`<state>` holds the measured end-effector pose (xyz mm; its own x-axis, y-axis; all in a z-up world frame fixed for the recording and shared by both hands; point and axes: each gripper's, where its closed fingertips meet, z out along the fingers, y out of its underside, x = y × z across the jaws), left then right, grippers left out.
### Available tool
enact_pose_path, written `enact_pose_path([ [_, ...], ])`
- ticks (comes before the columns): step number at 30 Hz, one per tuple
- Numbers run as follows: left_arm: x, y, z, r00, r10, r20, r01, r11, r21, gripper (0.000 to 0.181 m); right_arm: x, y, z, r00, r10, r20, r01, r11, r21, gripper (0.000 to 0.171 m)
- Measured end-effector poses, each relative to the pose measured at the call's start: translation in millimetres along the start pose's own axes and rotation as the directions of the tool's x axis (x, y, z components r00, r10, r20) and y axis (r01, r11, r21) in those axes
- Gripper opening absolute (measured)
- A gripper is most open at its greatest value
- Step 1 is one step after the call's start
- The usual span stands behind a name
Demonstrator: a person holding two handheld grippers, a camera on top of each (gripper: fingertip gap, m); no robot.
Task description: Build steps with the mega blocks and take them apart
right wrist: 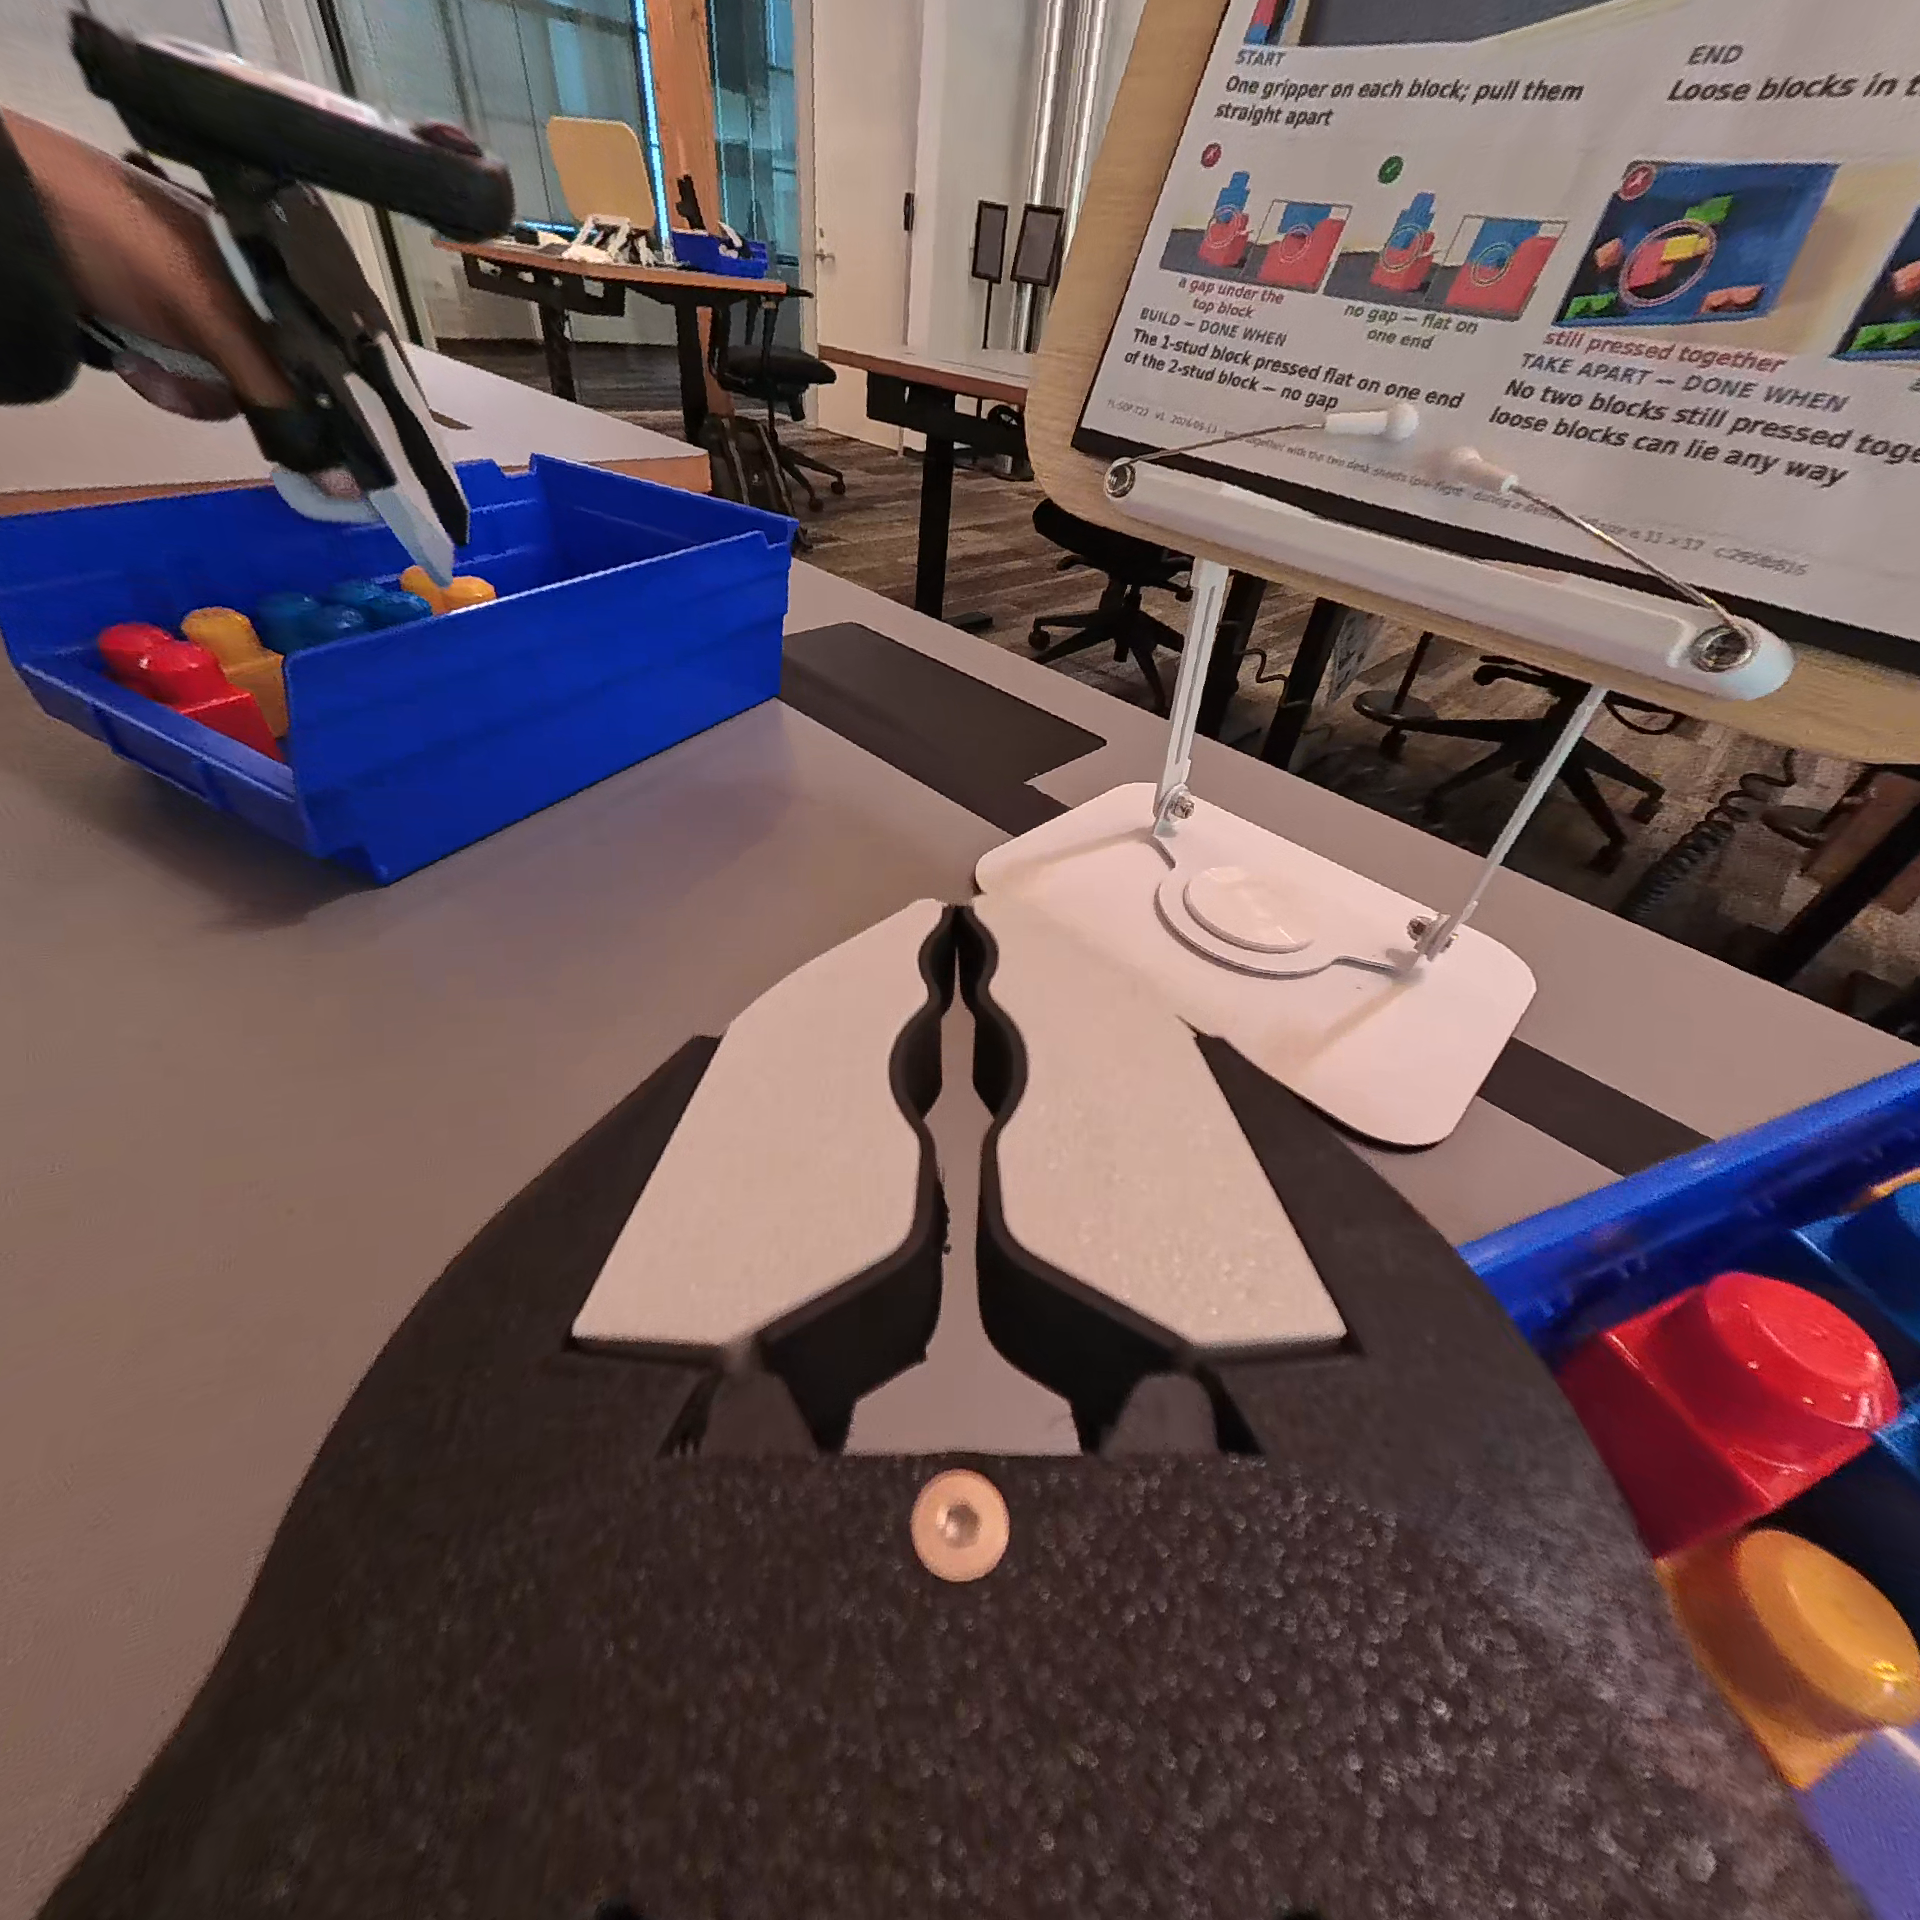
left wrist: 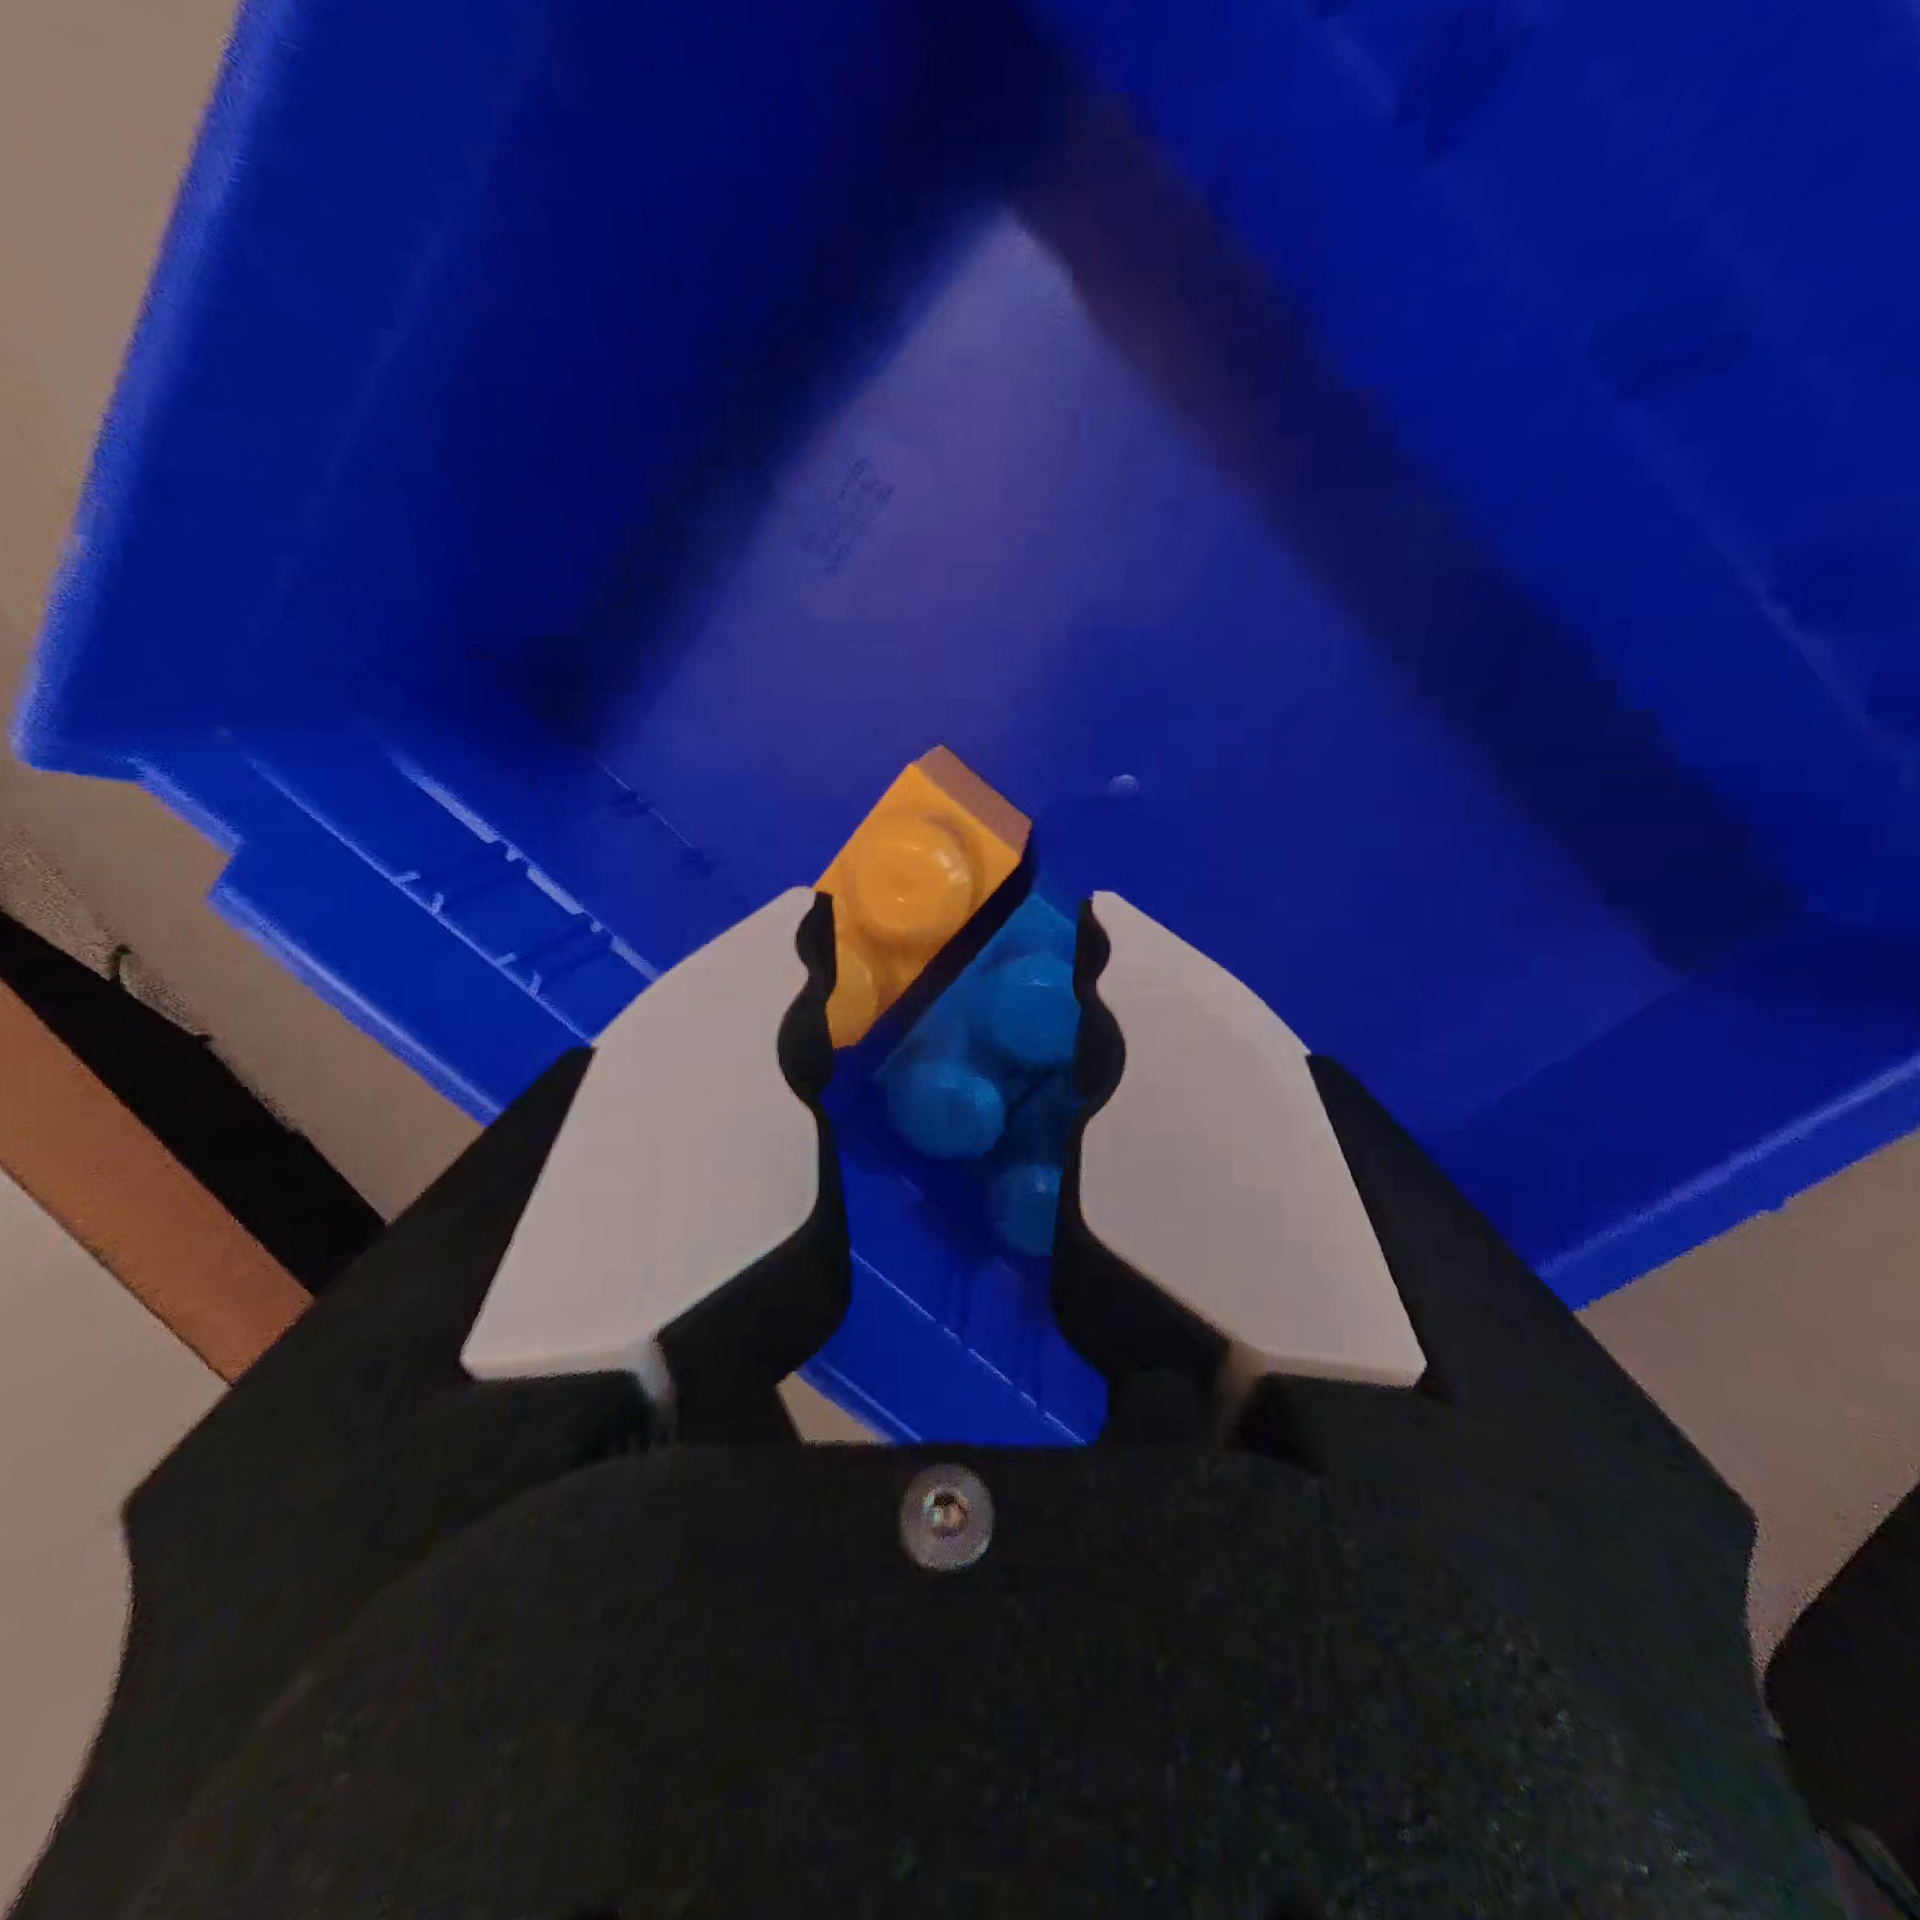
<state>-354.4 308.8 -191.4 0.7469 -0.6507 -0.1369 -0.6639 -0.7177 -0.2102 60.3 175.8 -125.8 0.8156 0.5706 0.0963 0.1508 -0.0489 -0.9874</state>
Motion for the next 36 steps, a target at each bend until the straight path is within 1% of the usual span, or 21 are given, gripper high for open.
enact_pose_path([
  [8, -11, 7, 27, 0.999, -0.033, -0.01, 0.032, 0.993, -0.117, 0.033, -1, 5, 3, 1.0, 0.018, 0.02, -0.018, 1.0, -0.019, 0.0],
  [9, -9, 7, 29, 0.999, -0.029, -0.022, 0.026, 0.992, -0.123, 0.03, -1, 5, 3, 1.0, 0.019, 0.021, -0.018, 1.0, -0.022, 0.0],
  [10, -10, 3, 29, 1.0, -0.029, -0.01, 0.028, 0.994, -0.101, 0.03, -1, 6, 4, 1.0, 0.02, 0.023, -0.02, 0.999, -0.025, 0.0],
  [14, -13, 2, 27, 0.999, 0.03, 0.038, -0.025, 0.993, -0.115, 0.03, -1, 10, 5, 0.999, 0.024, 0.023, -0.024, 0.999, -0.037, 0.0],
  [17, -12, -12, 9, 0.997, 0.047, 0.069, -0.045, 0.998, -0.037, 0.03, 0, 9, 4, 1.0, 0.022, 0.019, -0.021, 0.999, -0.036, 0.0],
  [20, 0, -38, -29, 0.99, 0.083, 0.113, -0.095, 0.99, 0.103, 0.03, 1, 8, 4, 0.999, 0.029, 0.017, -0.028, 0.999, -0.031, 0.0],
  [22, 19, -59, -60, 0.982, 0.12, 0.143, -0.148, 0.968, 0.201, 0.03, 2, 9, 4, 0.999, 0.029, 0.015, -0.029, 0.999, -0.032, 0.0],
  [24, 47, -75, -89, 0.974, 0.159, 0.159, -0.198, 0.943, 0.269, 0.03, 2, 9, 4, 1.0, 0.025, 0.011, -0.025, 0.999, -0.032, 0.0],
  [27, 101, -88, -115, 0.965, 0.229, 0.132, -0.259, 0.919, 0.298, 0.03, 3, 9, 4, 1.0, 0.017, 0.004, -0.017, 0.999, -0.033, 0.0],
  [29, 138, -91, -118, 0.947, 0.297, 0.121, -0.32, 0.904, 0.282, 0.03, 4, 9, 3, 1.0, 0.011, -0.003, -0.011, 0.999, -0.034, 0.0],
  [31, 175, -92, -113, 0.926, 0.364, 0.097, -0.377, 0.89, 0.258, 0.03, 6, 9, 3, 1.0, 0.003, -0.013, -0.003, 1.0, -0.031, 0.0],
  [36, 257, -87, -79, 0.881, 0.473, -0.036, -0.459, 0.869, 0.186, 0.029, 12, 7, 0, 0.999, -0.003, -0.044, 0.002, 1.0, -0.021, 0.0],
])
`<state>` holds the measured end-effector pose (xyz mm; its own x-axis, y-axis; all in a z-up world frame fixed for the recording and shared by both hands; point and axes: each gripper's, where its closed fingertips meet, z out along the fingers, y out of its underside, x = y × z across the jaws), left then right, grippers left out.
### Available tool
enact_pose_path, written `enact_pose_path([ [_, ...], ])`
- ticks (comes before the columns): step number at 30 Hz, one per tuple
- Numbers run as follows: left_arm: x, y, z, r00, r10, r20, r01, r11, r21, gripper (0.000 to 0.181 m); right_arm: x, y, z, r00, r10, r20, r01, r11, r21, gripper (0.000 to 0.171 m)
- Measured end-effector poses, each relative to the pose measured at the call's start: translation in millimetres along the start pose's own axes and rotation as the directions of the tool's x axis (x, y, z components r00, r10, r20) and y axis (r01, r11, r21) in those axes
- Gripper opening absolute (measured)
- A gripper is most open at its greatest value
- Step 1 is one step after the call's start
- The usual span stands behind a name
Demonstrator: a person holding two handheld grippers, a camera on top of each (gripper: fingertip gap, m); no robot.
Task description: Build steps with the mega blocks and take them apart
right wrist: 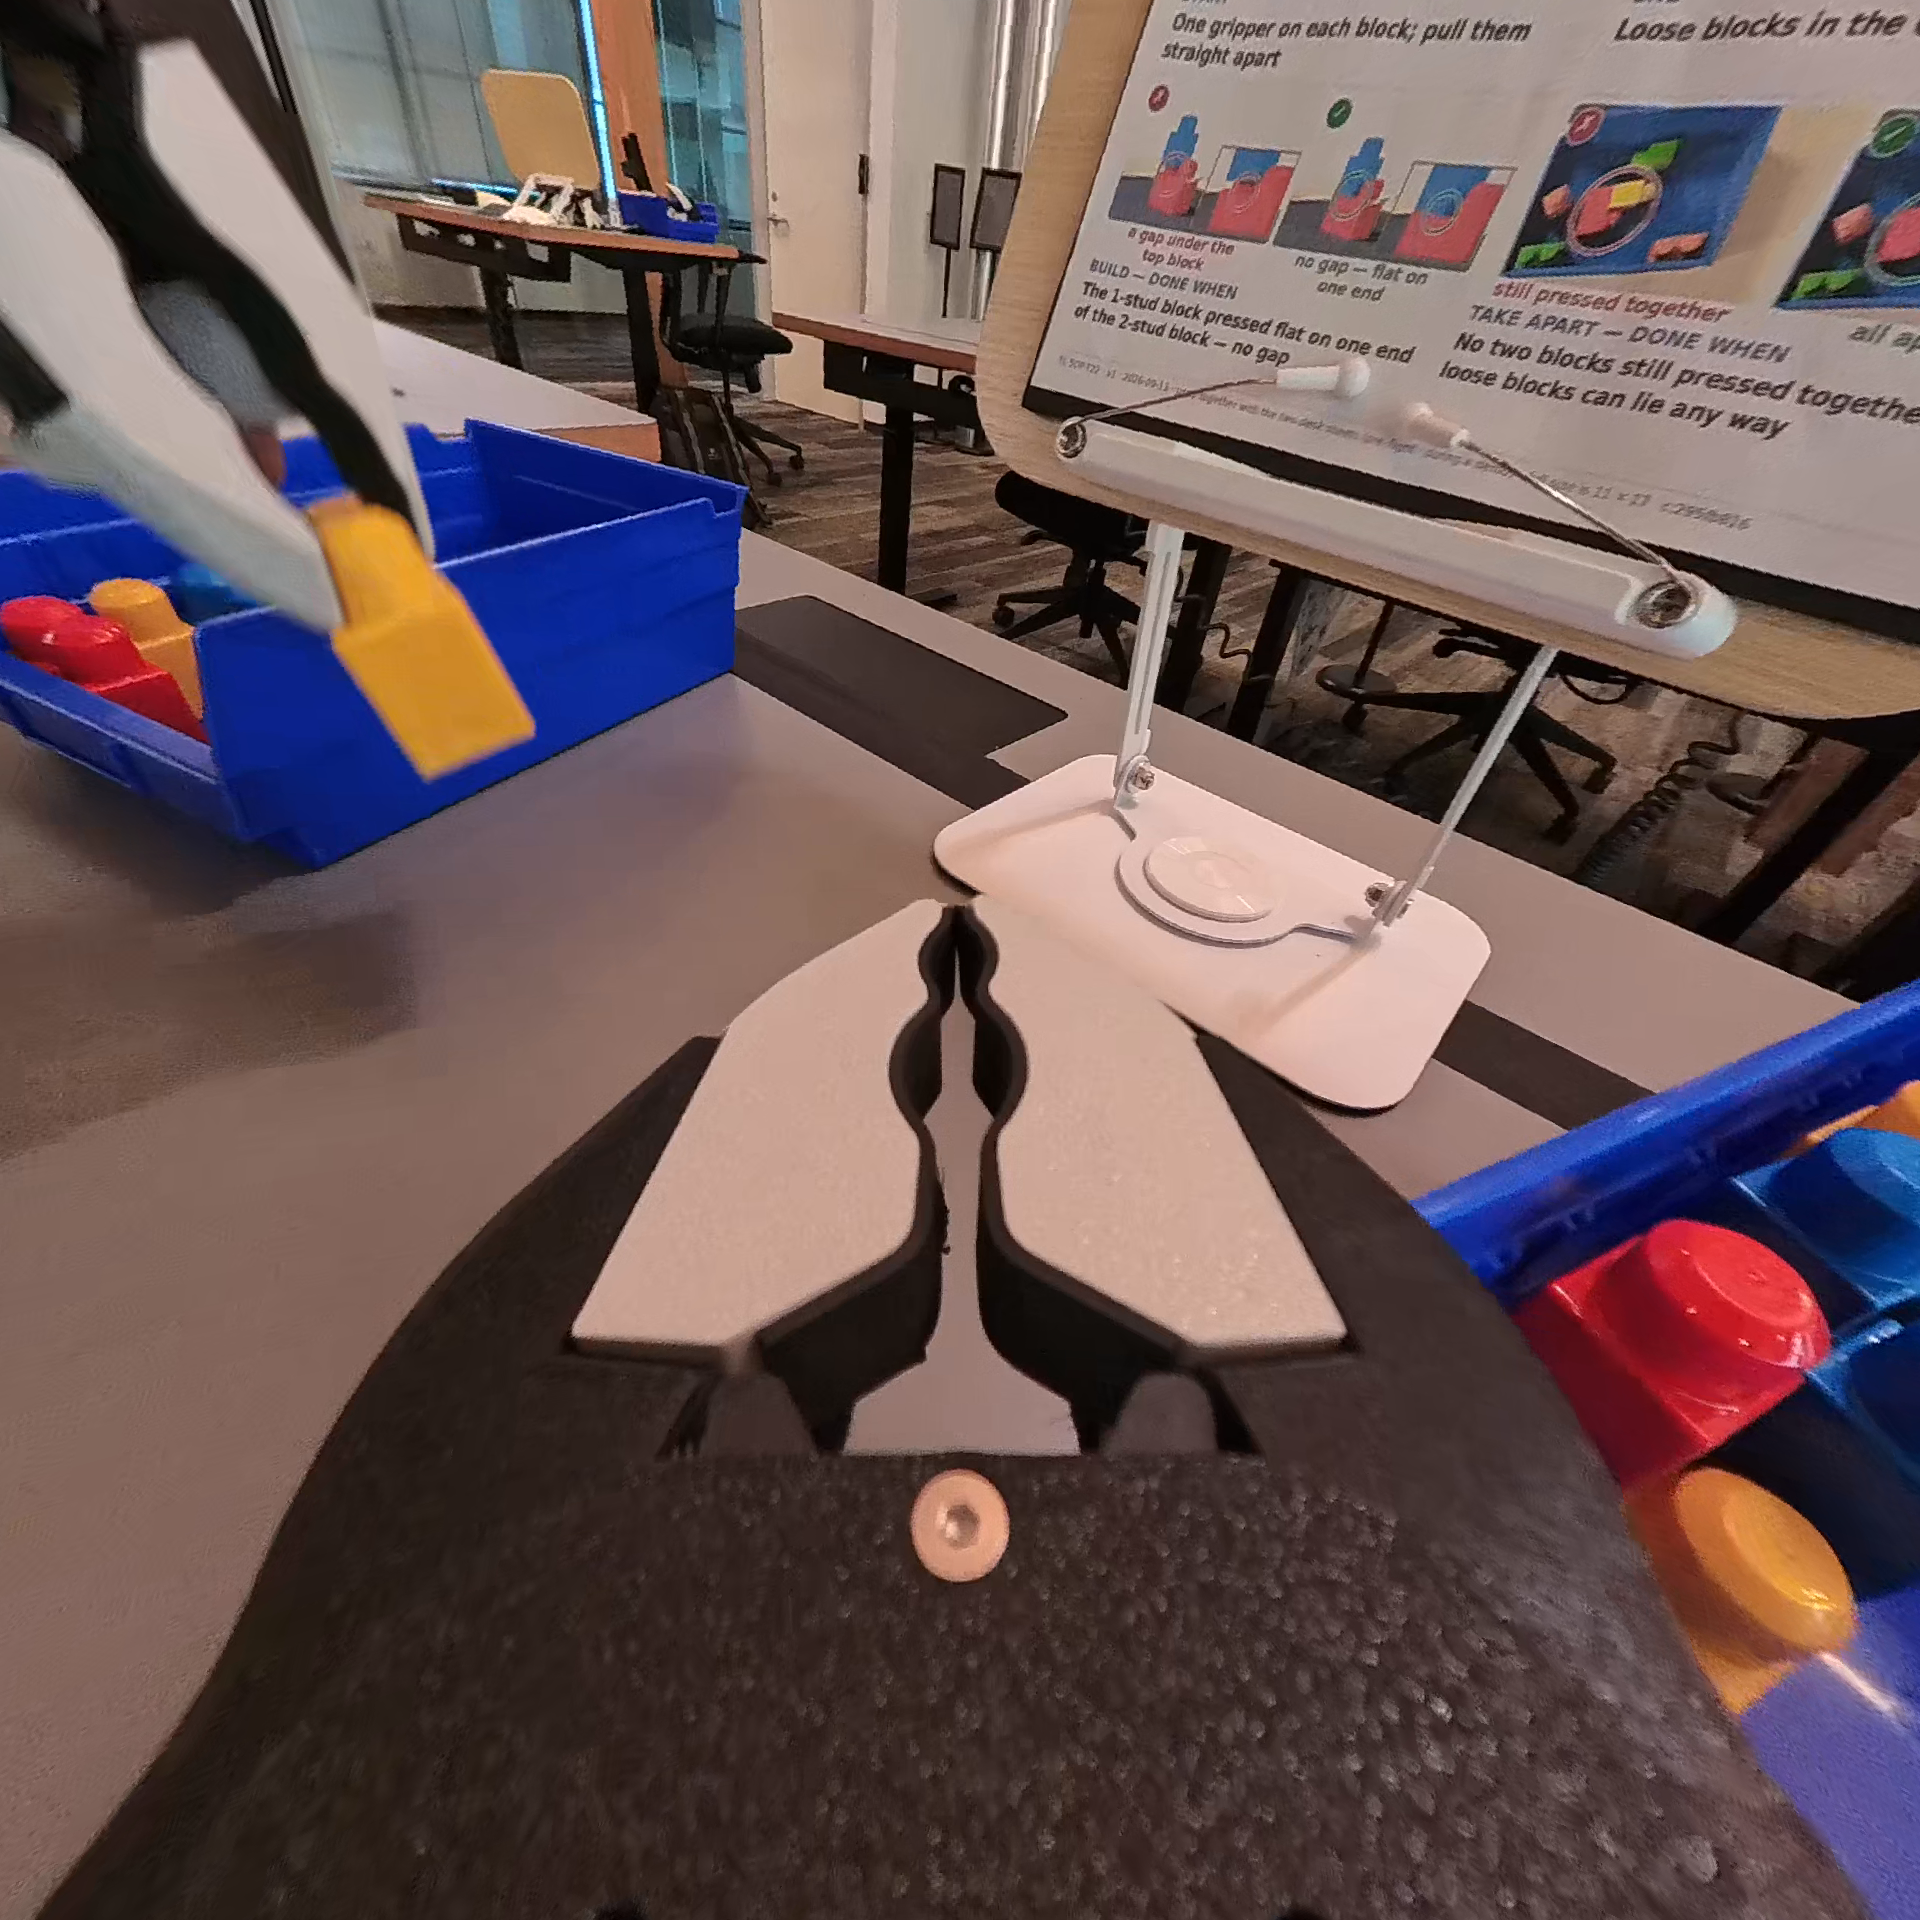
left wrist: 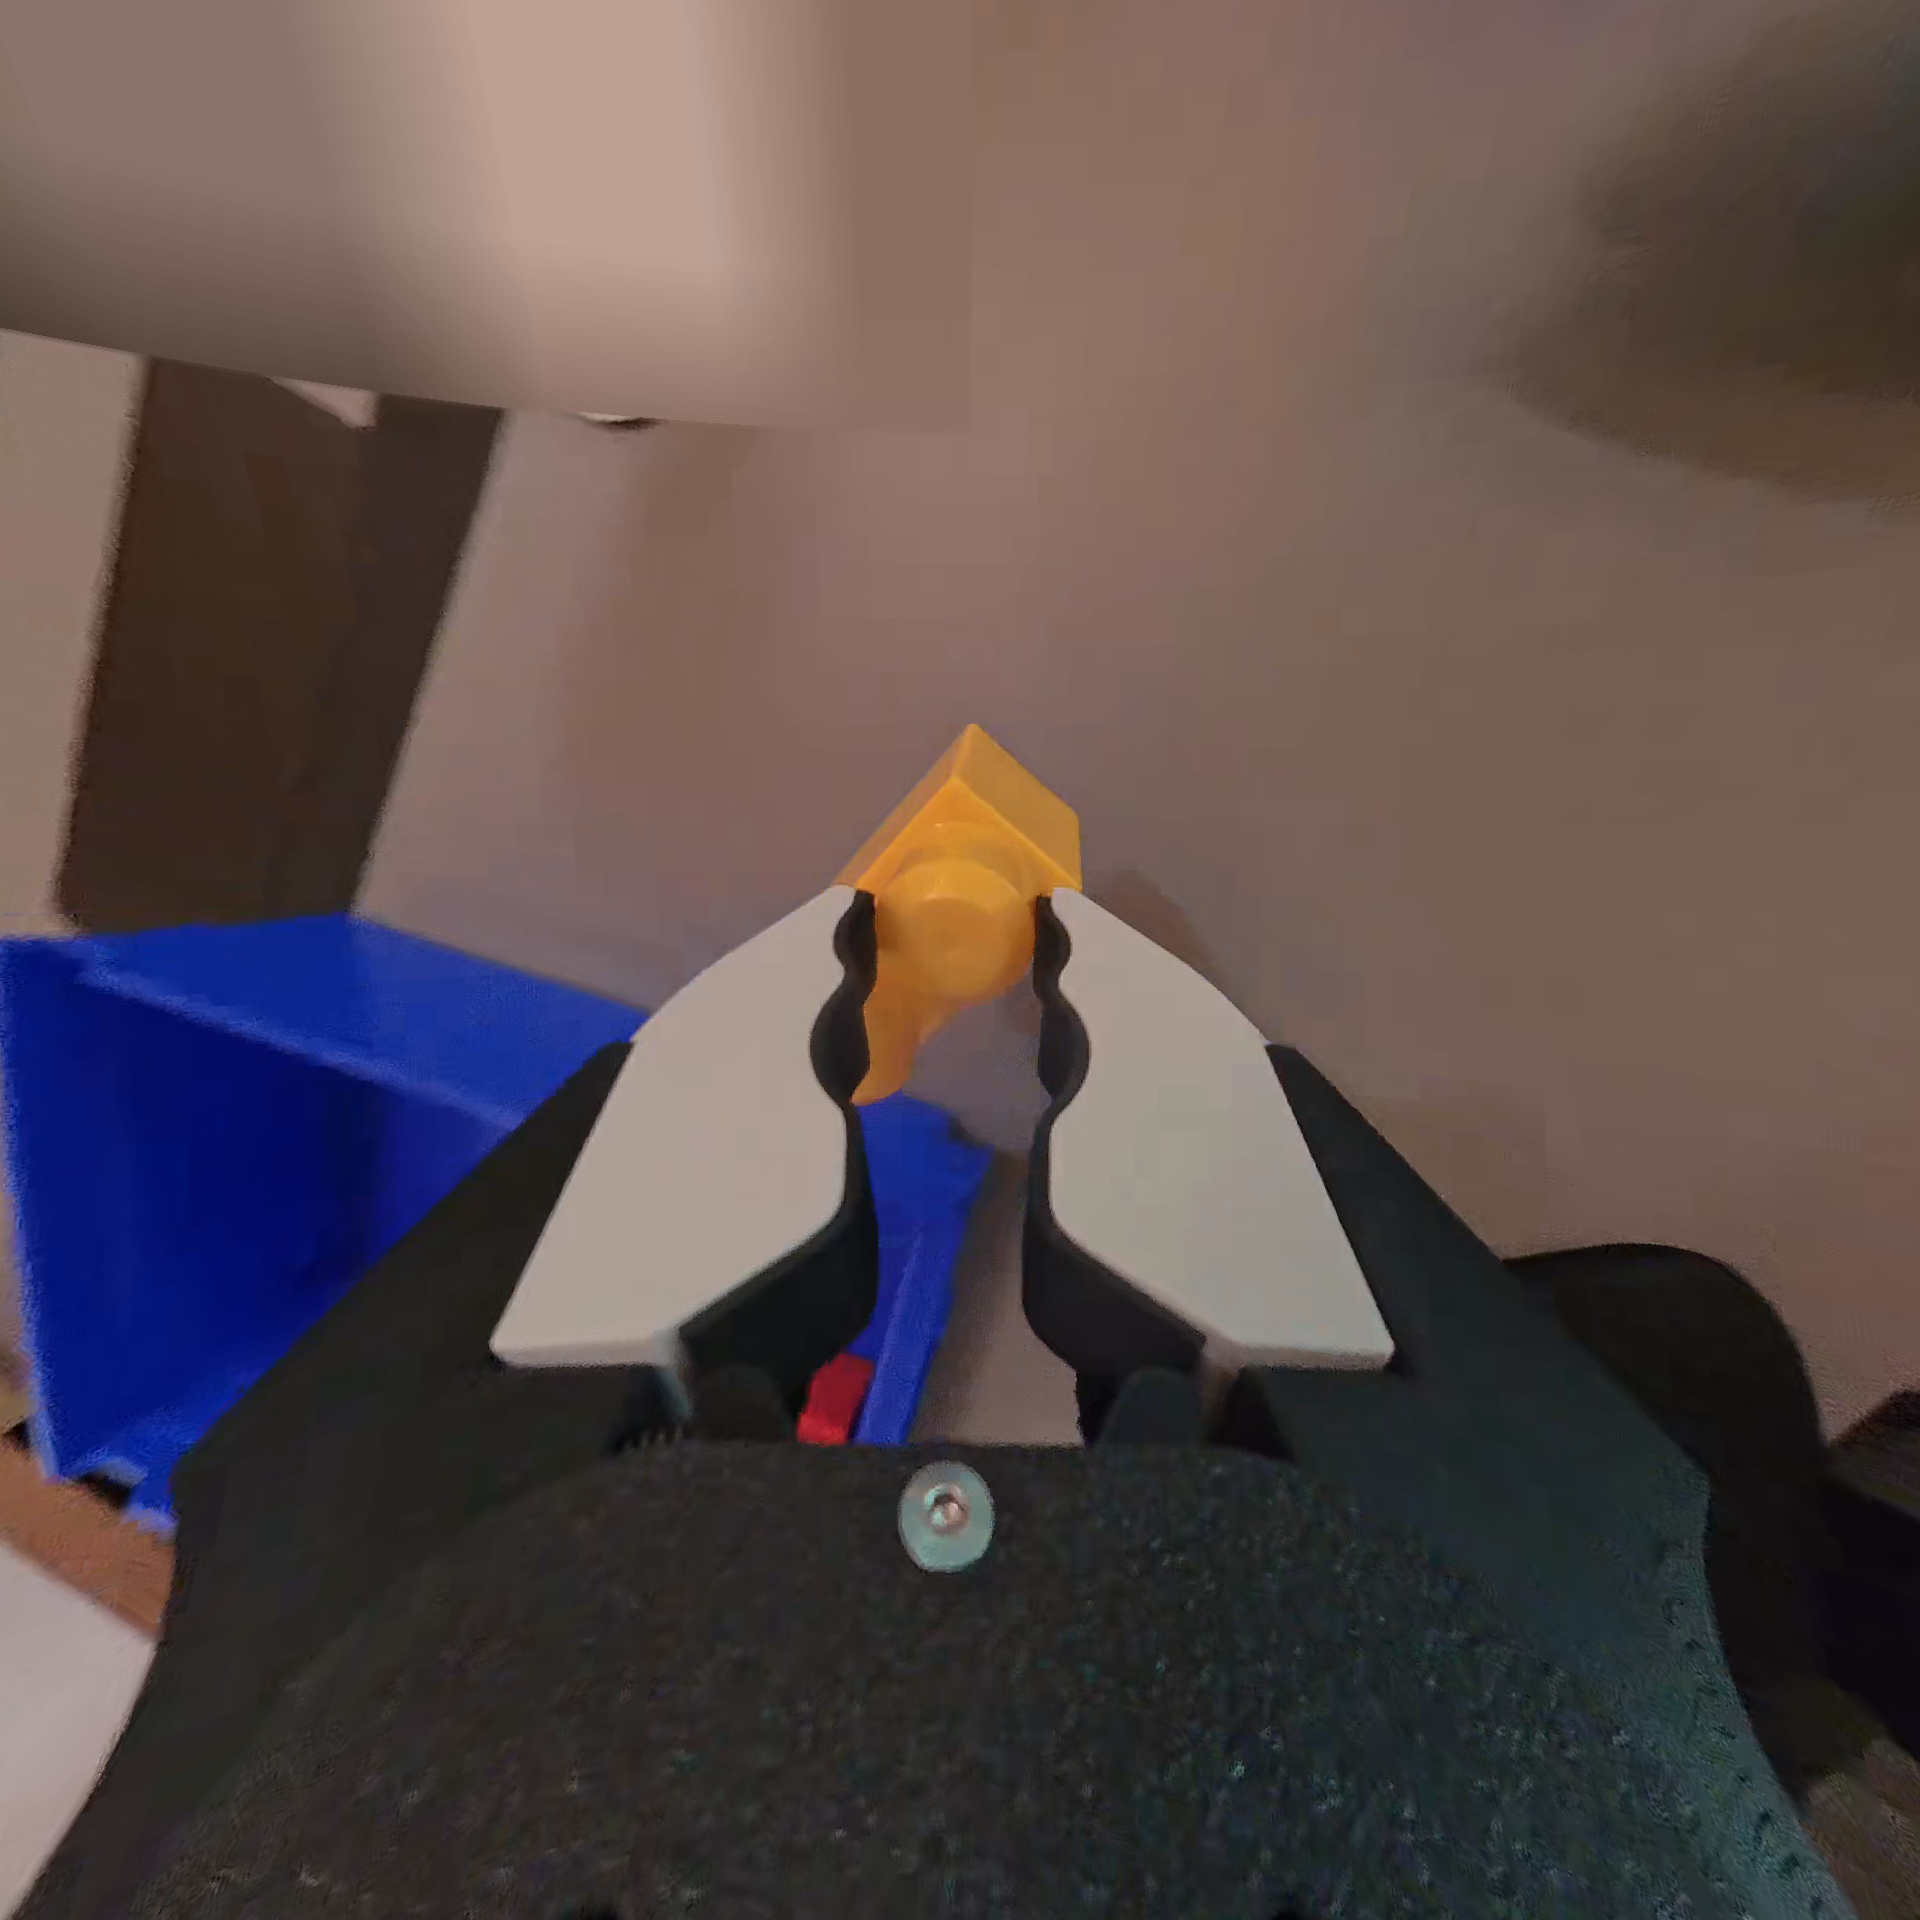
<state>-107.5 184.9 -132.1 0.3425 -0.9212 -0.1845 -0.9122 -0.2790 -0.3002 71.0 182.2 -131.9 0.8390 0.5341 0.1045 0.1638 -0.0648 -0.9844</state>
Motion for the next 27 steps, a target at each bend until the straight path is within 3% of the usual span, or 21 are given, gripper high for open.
enact_pose_path([
  [7, 64, -14, 56, 0.987, 0.014, -0.161, -0.025, 0.998, -0.065, 0.029, 10, -3, -5, 0.998, -0.027, -0.059, 0.028, 0.999, 0.016, 0.0],
  [15, 83, -18, 85, 0.984, 0.013, -0.178, -0.026, 0.997, -0.068, 0.029, 10, -3, -4, 0.998, -0.03, -0.061, 0.031, 0.999, 0.016, 0.0],
  [22, 72, -23, 62, 0.986, 0.0, -0.165, 0.009, 0.998, 0.058, 0.043, 10, 0, -4, 0.998, -0.025, -0.057, 0.026, 1.0, 0.01, 0.0],
  [27, 20, -4, 17, 0.993, -0.098, -0.072, 0.109, 0.981, 0.161, 0.041, 8, 1, -3, 0.998, -0.026, -0.052, 0.026, 1.0, 0.005, 0.0],
])
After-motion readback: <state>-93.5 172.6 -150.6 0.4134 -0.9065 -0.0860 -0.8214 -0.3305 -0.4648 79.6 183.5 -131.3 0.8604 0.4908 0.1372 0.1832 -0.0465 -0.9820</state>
